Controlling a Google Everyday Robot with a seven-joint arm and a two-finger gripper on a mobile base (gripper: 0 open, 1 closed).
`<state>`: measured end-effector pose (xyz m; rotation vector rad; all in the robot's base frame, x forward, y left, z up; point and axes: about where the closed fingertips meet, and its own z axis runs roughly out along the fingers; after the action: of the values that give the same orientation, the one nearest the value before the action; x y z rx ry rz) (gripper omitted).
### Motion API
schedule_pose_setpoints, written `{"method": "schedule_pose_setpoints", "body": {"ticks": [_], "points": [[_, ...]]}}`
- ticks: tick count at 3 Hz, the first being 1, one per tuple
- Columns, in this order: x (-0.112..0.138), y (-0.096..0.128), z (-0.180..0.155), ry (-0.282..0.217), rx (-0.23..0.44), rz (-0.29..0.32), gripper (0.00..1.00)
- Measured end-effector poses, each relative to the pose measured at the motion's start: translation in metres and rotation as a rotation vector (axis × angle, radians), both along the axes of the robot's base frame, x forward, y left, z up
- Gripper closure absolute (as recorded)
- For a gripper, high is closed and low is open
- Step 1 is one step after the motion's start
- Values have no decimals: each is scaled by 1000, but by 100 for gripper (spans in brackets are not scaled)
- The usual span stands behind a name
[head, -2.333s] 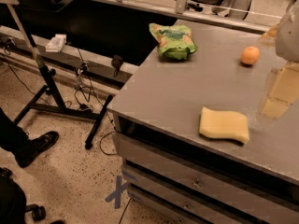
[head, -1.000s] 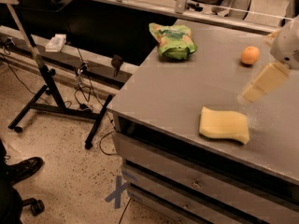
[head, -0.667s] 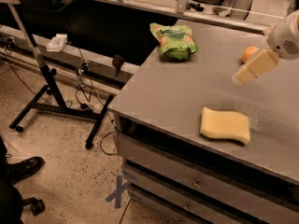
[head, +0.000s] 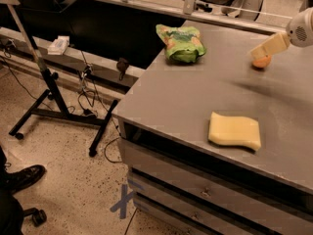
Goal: Move orange near sponge
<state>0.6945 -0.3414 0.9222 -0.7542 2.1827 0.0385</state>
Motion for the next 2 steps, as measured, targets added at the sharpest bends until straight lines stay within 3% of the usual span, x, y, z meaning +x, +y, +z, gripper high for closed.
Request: {"method": "schedule_pose_setpoints", "body": {"ticks": [1,2], "points": [[25,-22,-13,-7,57,-74,0],[35,-36,-24,-1,74,-108,0]]}}
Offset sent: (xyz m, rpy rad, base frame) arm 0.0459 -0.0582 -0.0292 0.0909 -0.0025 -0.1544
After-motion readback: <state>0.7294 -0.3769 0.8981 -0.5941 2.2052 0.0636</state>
